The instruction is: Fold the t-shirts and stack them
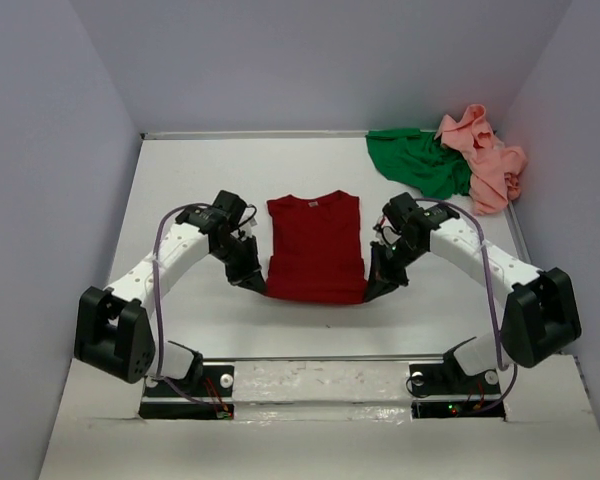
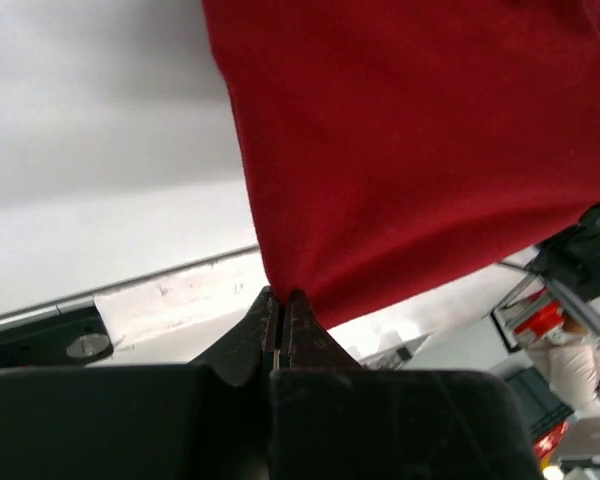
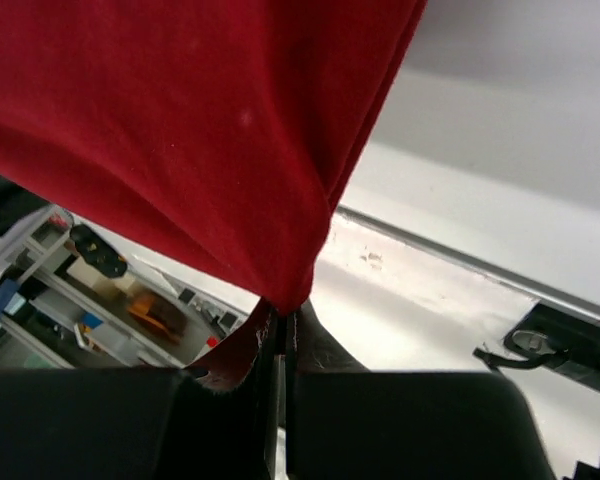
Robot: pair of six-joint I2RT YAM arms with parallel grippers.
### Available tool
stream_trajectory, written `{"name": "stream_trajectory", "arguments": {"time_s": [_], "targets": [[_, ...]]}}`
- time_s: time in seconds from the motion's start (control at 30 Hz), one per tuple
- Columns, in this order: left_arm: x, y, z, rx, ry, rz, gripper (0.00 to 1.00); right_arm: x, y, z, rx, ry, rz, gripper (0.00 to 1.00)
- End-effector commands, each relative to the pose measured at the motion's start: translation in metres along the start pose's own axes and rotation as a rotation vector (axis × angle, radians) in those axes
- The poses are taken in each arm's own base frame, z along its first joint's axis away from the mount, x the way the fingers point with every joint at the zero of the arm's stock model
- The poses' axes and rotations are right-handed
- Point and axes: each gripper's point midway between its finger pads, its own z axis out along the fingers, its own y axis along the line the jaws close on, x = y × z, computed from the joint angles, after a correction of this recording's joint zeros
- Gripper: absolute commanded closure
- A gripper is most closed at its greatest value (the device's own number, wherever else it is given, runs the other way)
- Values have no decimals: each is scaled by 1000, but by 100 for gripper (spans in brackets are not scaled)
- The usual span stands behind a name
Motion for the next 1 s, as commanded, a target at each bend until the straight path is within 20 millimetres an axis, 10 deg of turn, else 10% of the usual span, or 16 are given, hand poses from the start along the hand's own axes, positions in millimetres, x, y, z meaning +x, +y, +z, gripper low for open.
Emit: {"name": "stream_trajectory", "arguments": {"time_s": [0.0, 0.27, 0.5, 0.97], "targets": [[46, -2, 2, 20, 94, -6, 100, 43, -4, 2, 1, 67, 39, 100], [90, -2, 5, 75, 108, -6, 100, 93, -22, 3, 0, 76, 103, 100], [99, -2, -8, 90, 84, -22, 100, 91, -16, -18, -19, -42, 97, 100], [-6, -85, -64, 92, -246, 42, 100, 14, 38, -76, 25, -336, -96, 100]]}}
